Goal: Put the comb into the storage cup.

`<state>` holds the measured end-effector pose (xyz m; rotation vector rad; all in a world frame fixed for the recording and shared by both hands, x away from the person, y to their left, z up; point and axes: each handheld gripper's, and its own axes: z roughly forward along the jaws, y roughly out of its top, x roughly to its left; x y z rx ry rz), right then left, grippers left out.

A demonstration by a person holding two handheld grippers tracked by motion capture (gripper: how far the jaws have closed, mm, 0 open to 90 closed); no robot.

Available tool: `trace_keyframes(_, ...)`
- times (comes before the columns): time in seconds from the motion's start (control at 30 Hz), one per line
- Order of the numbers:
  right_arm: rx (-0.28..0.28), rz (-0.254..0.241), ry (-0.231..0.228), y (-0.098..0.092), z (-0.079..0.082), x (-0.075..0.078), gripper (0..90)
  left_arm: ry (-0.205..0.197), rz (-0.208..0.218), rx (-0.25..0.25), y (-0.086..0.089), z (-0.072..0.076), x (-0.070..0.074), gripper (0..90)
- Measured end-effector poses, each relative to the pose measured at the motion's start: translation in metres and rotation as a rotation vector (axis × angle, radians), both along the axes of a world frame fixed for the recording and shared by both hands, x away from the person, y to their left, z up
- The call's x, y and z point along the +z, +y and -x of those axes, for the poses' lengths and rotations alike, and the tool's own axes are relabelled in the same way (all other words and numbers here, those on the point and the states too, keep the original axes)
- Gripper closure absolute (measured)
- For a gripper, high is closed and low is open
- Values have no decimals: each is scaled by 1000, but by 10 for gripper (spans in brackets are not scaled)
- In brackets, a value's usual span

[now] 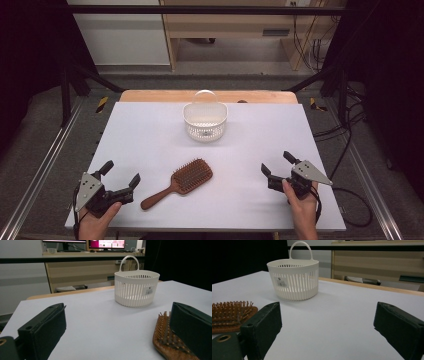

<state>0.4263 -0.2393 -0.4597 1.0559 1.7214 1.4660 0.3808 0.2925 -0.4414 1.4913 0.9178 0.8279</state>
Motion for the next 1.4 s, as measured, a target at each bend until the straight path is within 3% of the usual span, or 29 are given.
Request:
trace_keyframes(0.37,2,0,2,1,0,-2,86,18,-37,-19,-5,0,-1,19)
trace_keyframes(0.8,0,-4,-12,-1,1,0,85,31,-36,-37,-10,-1,2,19)
trace_keyframes(0.93,1,-3,-9,-1,0,-1,85,34,-39,-66,-14,-1,4,19)
trace_keyframes(1.07,2,-2,-8,1,0,-1,85,51,-76,-107,-23,-2,13,19)
trace_keyframes(1.23,7,-1,-9,3,1,-1,85,123,-171,-145,-39,-9,24,22)
trace_keyframes(1.4,9,-6,-8,2,1,-1,85,165,-246,-204,-58,-17,32,24)
